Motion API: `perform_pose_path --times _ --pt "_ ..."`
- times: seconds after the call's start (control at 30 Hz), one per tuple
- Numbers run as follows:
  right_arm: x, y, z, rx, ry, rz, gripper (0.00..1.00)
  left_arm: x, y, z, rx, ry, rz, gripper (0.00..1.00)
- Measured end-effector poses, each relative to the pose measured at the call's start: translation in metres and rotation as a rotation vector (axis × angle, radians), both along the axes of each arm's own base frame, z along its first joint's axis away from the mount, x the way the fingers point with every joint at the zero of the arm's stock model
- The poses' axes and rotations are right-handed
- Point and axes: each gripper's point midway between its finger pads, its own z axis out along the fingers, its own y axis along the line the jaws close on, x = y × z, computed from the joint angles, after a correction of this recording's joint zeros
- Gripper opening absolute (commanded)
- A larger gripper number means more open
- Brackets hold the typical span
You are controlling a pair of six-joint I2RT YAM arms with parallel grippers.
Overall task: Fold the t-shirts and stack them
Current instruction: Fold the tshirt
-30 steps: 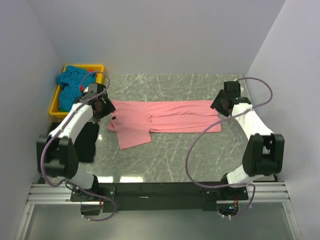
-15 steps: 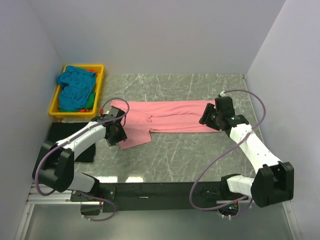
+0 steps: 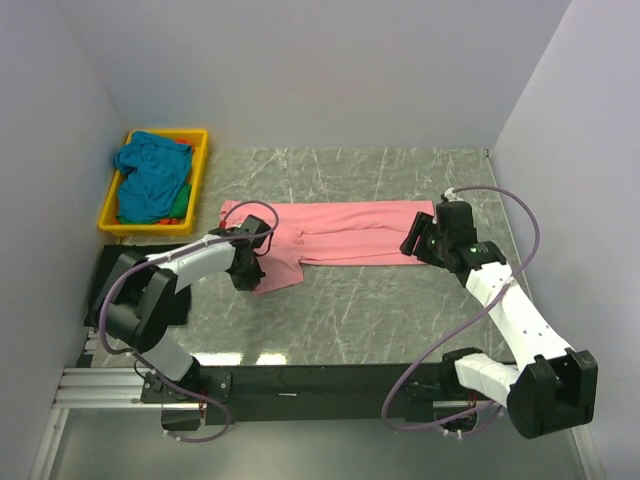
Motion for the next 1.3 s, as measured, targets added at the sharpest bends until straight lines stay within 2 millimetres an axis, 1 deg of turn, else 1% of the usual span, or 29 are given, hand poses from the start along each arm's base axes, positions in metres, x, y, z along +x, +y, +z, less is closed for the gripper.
perform_pose_path --times 0.03,0.2,0.27,0.3,0.33,0.4,0.53,0.6,0.67,0.73,0.8,0.83,1.0,1.17,1.3 --pt "-0.001 0.0 -0.001 -0.001 -0.001 0.002 0.66 0.001 -0.002 0.0 -0.001 -0.002 -0.003 0.01" --pt "-0.006 -0.001 -0.011 -0.004 0.025 0.005 0.66 0.005 -0.002 0.003 0.028 -0.001 -0.005 0.01" --pt "-0.008 0.0 -0.013 -0.003 0.032 0.007 0.65 0.011 -0.001 0.008 0.048 -0.006 -0.004 0.01" --pt "-0.008 0.0 -0.013 -0.003 0.031 0.008 0.65 0.018 -0.003 0.015 0.052 -0.018 -0.006 0.01" --pt "-0.009 0.0 -0.014 -0.003 0.032 0.01 0.65 0.027 -0.005 0.022 0.056 -0.038 -0.007 0.01" --pt "-0.011 0.0 -0.015 -0.003 0.035 0.013 0.65 0.052 -0.013 0.045 0.055 -0.102 -0.016 0.01" --pt "-0.011 0.0 -0.016 -0.001 0.036 0.017 0.65 0.114 -0.031 0.096 0.038 -0.253 -0.022 0.01" --pt "-0.013 0.0 -0.02 -0.002 0.041 0.019 0.65 0.145 -0.035 0.114 0.037 -0.322 -0.014 0.01" --pt "-0.013 0.0 -0.02 -0.002 0.04 0.021 0.65 0.157 -0.029 0.115 0.06 -0.319 -0.006 0.01" --pt "-0.012 0.001 -0.019 -0.001 0.034 0.025 0.65 0.176 -0.026 0.114 0.072 -0.328 0.003 0.01" --pt "-0.011 0.002 -0.019 0.001 0.031 0.031 0.64 0.191 -0.021 0.106 0.084 -0.321 0.015 0.01" --pt "-0.011 0.003 -0.019 0.004 0.029 0.035 0.64 0.196 -0.018 0.101 0.09 -0.313 0.018 0.01" --pt "-0.009 0.007 -0.023 0.016 0.033 0.056 0.64 0.207 -0.004 0.085 0.107 -0.283 0.043 0.01" --pt "-0.007 0.015 -0.028 0.041 0.042 0.094 0.6 0.216 -0.003 0.085 0.082 -0.296 0.059 0.01" --pt "-0.002 0.029 -0.031 0.07 0.033 0.156 0.56 0.222 -0.007 0.087 0.047 -0.313 0.062 0.02"
